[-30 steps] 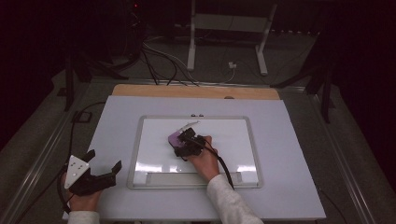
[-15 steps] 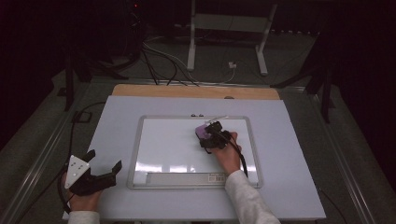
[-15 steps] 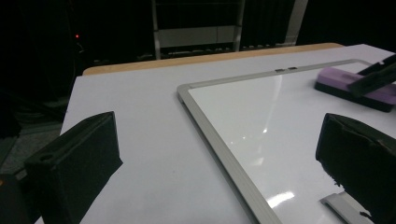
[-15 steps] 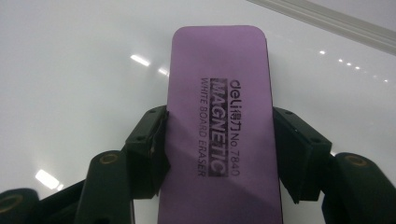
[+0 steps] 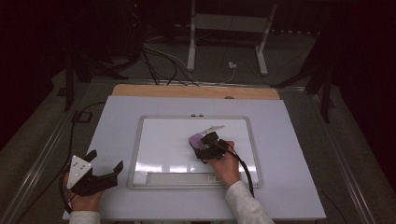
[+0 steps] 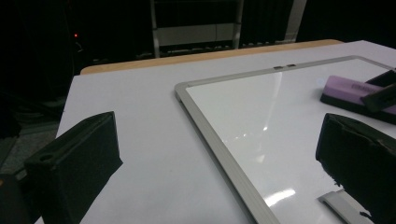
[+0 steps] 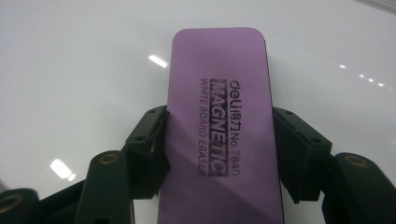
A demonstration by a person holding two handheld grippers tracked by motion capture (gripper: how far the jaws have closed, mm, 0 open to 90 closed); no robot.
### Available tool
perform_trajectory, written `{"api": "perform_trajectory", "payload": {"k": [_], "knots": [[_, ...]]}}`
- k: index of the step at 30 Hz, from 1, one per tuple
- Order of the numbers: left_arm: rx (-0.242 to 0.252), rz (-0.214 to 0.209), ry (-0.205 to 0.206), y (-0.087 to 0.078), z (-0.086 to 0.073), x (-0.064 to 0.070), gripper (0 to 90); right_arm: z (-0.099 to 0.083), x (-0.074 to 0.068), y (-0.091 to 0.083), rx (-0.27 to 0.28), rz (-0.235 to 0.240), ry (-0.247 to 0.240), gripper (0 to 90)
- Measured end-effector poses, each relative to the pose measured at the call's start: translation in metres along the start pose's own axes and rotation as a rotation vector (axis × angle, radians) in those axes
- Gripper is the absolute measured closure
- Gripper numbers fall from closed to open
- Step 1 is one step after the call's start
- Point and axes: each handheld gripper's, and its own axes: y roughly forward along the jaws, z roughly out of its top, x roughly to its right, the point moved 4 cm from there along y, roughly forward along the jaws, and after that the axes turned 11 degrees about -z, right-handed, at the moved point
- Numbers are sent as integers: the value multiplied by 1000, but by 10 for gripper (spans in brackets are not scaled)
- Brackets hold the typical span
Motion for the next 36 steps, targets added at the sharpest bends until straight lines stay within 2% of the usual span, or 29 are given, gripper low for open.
{"api": "perform_trajectory", "payload": {"k": [4, 6, 11, 12, 14, 15, 18, 24, 28, 36], "knots": [[3, 1, -2, 0, 0, -1, 7, 3, -4, 1, -5, 6, 6, 408], [3, 1, -2, 0, 0, 0, 7, 2, 0, 1, -8, -6, 4, 408], [-2, 1, -1, 1, -1, -1, 7, -2, 17, -1, -21, -2, -6, 404], [-2, 1, -3, 1, -1, -1, 7, -2, 19, -1, -20, 3, -11, 389], [-1, 2, -2, 1, -1, -2, 7, -4, 20, -2, -20, -6, -31, 301], [-2, 3, -3, 1, -1, -2, 7, -4, 20, -3, -11, -20, -36, 288], [-4, 2, -2, 2, -1, -2, 7, -4, 18, -9, 26, -12, -41, 244], [-4, 1, 1, 2, -1, -1, 7, -5, 9, -22, 97, -6, -91, 245], [3, 2, -4, 1, 0, -2, 7, -8, 4, -21, 93, -9, -128, 265], [3, 2, -3, 1, 0, -1, 7, -10, 1, -23, 120, -18, -137, 295]]}}
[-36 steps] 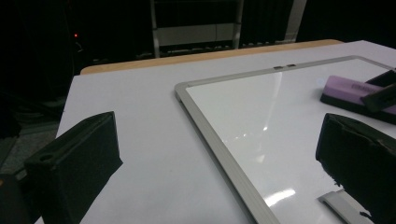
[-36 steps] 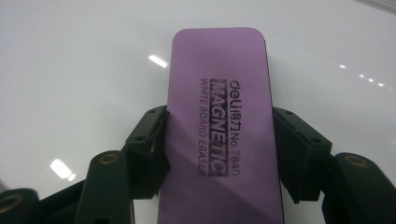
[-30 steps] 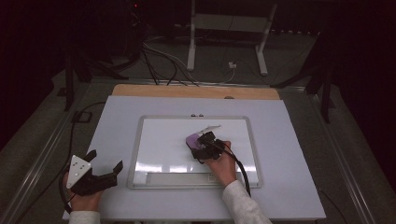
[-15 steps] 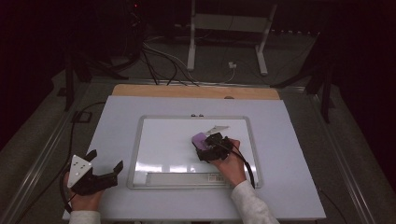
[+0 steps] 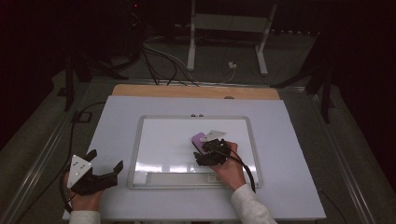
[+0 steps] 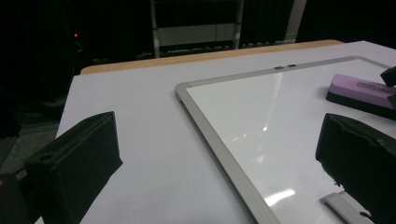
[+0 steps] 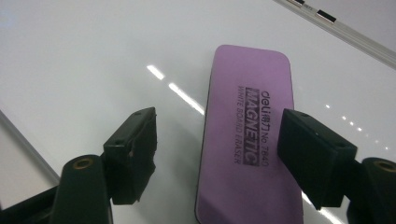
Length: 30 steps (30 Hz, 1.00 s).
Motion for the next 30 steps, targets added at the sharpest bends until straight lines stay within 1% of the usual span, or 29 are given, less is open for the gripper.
{"api": "perform_trajectory", "payload": {"k": [2, 4, 5, 8, 14, 16, 20, 24, 26, 30], "knots": [[0, -1, -2, 0, 0, 0, 7, -1, -1, 1, -2, 6, -13, 305], [1, -1, -2, 0, 0, 0, 7, -1, -1, 2, -7, -11, -25, 313], [0, -3, 0, 0, 0, 0, 7, -1, -2, 2, -9, -9, -24, 313], [0, -3, 2, 1, 0, 1, 7, -1, -1, 3, -9, -19, -43, 324], [4, -1, -1, -1, 0, 0, 7, 1, 2, 4, -16, -23, -30, 342], [5, -2, -1, 0, 1, 0, 7, 0, 1, 4, -19, -29, -43, 350], [1, -3, 3, 0, 1, 0, 7, 0, 2, 5, -16, -45, -51, 358], [3, -1, -1, -1, 0, 0, 7, 1, 3, 5, -23, -37, -49, 357], [5, -2, 0, 0, 1, 0, 7, 1, 4, 7, -23, -53, -57, 359], [4, -2, 0, 0, 1, 0, 7, 2, 7, 7, -26, -40, -46, 372]]}}
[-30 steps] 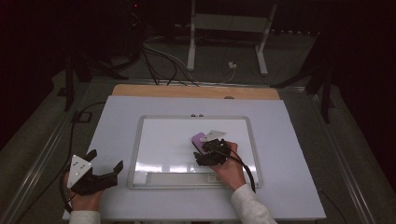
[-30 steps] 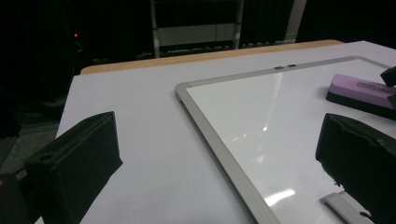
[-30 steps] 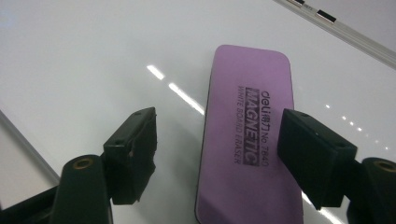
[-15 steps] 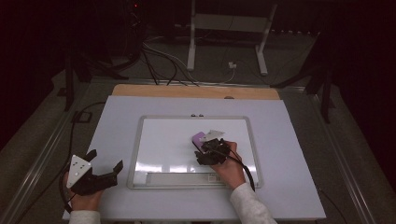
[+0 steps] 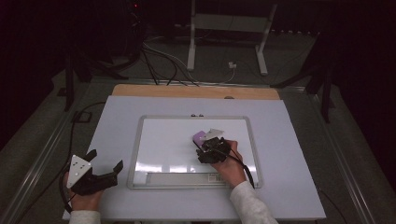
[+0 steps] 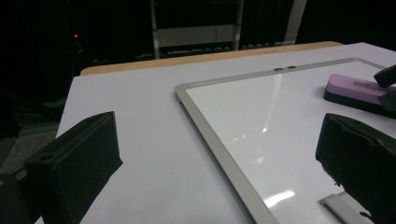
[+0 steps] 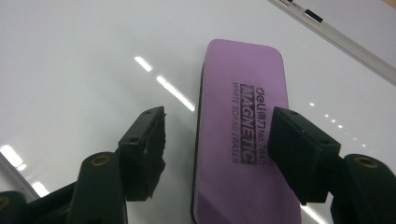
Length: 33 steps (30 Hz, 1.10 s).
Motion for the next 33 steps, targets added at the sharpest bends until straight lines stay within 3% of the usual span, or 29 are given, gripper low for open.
{"api": "perform_trajectory", "payload": {"k": [4, 13, 16, 19, 24, 30, 33], "knots": [[2, 2, 0, -1, 0, 0, 7, 0, 1, 2, -4, -17, -20, 382], [1, 2, -1, 0, 0, 0, 7, 1, 10, 1, 3, -18, 9, 508], [1, 1, -2, 0, 0, 0, 7, 1, 14, 2, 6, -35, 18, 521], [0, 2, -2, 0, 0, 0, 7, 0, 21, 2, 9, -12, 56, 530], [1, 3, 1, 0, 0, 0, 7, 1, 20, 3, 8, -19, 35, 527], [0, 2, -2, 0, 0, 0, 7, 1, 29, 5, 5, -12, 74, 534], [0, 3, -3, 0, -1, -1, 7, 0, 34, 5, 5, 17, 118, 543]]}}
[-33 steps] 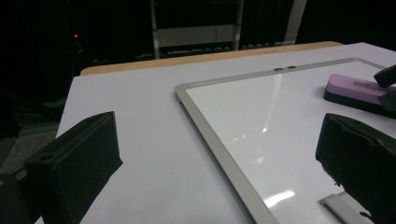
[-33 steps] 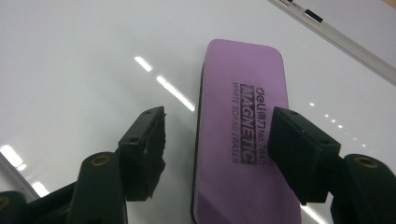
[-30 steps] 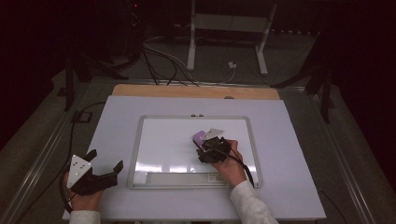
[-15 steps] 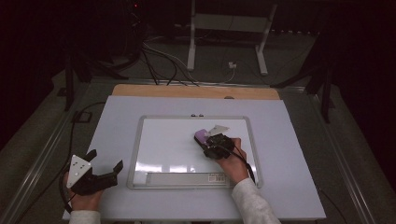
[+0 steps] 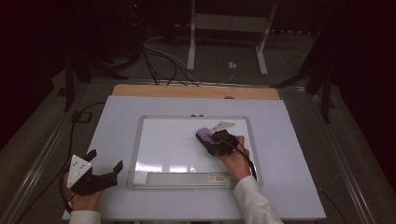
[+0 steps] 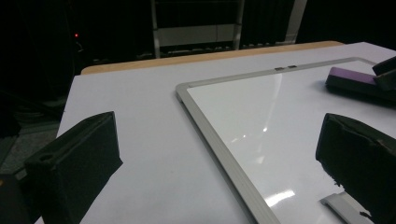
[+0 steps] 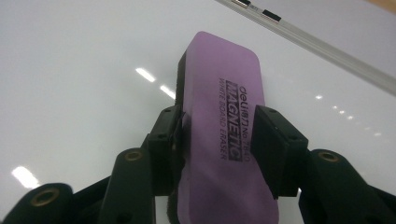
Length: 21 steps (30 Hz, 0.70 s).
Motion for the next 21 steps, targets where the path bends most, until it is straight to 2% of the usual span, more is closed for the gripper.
{"api": "perform_trajectory", "payload": {"k": [3, 11, 14, 18, 21], "knots": [[0, 0, 2, 0, 0, 0, 7, 0, 6, 0, 1, 25, 49, 555], [-2, -1, 3, 0, 0, 0, 7, 2, 19, -6, 20, 35, 102, 670], [-3, 0, 5, 0, 0, 1, 7, 4, 24, -8, 24, 15, 105, 689], [-3, 0, 5, 0, 0, 0, 7, 6, 33, -10, 16, -28, 134, 708], [-3, 1, 3, 0, 0, 0, 7, 6, 36, -10, 14, -20, 133, 674]]}}
